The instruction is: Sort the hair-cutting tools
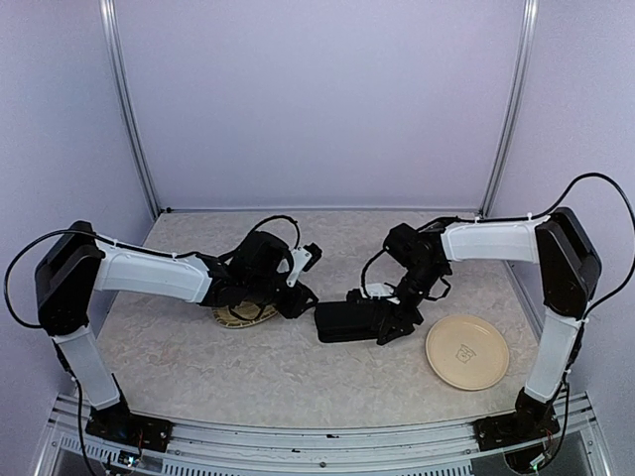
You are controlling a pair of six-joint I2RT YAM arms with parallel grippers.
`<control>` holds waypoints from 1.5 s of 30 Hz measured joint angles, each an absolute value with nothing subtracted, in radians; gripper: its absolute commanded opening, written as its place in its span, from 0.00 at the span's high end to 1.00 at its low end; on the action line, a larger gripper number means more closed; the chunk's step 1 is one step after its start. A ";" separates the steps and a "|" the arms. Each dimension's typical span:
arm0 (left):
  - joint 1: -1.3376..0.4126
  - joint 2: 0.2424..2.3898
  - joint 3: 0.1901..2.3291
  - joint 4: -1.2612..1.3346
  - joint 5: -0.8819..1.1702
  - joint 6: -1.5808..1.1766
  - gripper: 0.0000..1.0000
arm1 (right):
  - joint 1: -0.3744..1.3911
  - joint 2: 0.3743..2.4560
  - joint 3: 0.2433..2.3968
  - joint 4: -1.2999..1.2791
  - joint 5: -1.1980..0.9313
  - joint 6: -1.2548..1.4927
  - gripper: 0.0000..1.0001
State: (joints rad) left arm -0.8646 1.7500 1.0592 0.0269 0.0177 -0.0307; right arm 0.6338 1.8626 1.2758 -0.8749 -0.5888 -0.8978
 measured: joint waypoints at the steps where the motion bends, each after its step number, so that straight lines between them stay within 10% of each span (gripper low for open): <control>1: -0.862 1.771 1.059 0.009 0.031 -0.037 0.55 | 0.634 1.861 1.281 -0.874 -0.585 -0.897 0.51; 28: -0.966 2.082 1.296 0.054 0.287 -0.111 0.84 | 0.319 1.718 1.169 -0.676 -0.608 -0.768 0.48; 36: -0.960 2.074 1.298 0.063 0.304 -0.133 0.66 | 0.339 1.703 1.208 -0.680 -0.604 -0.762 0.43; 40: -0.945 1.991 1.259 0.068 0.274 -0.134 0.60 | 0.361 1.697 1.288 -0.683 -0.596 -0.745 0.28; 42: -0.917 1.930 1.237 0.073 0.264 -0.135 0.59 | 0.378 1.688 1.327 -0.679 -0.579 -0.731 0.01; 45: -0.852 1.836 1.207 0.090 0.227 -0.135 0.59 | 0.402 1.677 1.362 -0.658 -0.554 -0.710 0.00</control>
